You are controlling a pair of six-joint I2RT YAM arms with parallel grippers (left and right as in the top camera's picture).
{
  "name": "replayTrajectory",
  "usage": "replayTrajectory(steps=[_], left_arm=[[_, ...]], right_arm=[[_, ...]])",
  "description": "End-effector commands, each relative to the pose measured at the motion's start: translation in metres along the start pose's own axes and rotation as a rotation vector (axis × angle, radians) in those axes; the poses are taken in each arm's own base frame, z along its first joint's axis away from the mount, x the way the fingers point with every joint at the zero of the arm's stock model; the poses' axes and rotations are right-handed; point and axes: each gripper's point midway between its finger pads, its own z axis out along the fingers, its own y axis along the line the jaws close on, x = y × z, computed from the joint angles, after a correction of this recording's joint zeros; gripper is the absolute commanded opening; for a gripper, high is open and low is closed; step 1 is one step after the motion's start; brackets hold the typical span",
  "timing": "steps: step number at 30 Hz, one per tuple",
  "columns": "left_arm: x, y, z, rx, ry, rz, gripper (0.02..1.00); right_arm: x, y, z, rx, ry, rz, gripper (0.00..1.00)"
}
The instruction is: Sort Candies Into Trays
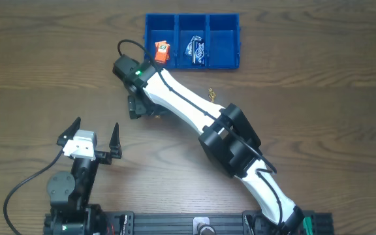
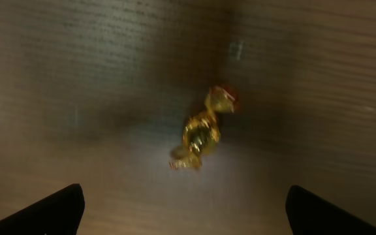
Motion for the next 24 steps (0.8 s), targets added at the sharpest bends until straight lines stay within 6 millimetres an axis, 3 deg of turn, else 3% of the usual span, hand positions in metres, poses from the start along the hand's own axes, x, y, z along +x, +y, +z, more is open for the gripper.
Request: replayTrajectory(steps=[1, 16, 20, 24], left_arm=[[0.017, -0.004, 0.0, 0.022, 0.053, -0.015, 0.996], [0.017, -0.004, 0.0, 0.022, 0.053, -0.015, 0.998], [0.017, -0.004, 0.0, 0.022, 0.053, -0.015, 0.998], [0.017, -0.004, 0.0, 0.022, 0.053, -0.015, 0.998]], right_arm=[[-0.005, -0.005, -0.002, -0.02, -0.015, 0.052, 0.998], [-0.009, -0.02, 0.015, 0.019, -0.036, 0.138, 0.928], [-0.012, -0.018, 0.015, 0.014, -0.05, 0.139, 0.849], [-0.012, -0.018, 0.015, 0.014, -0.052, 0.142, 0.663]])
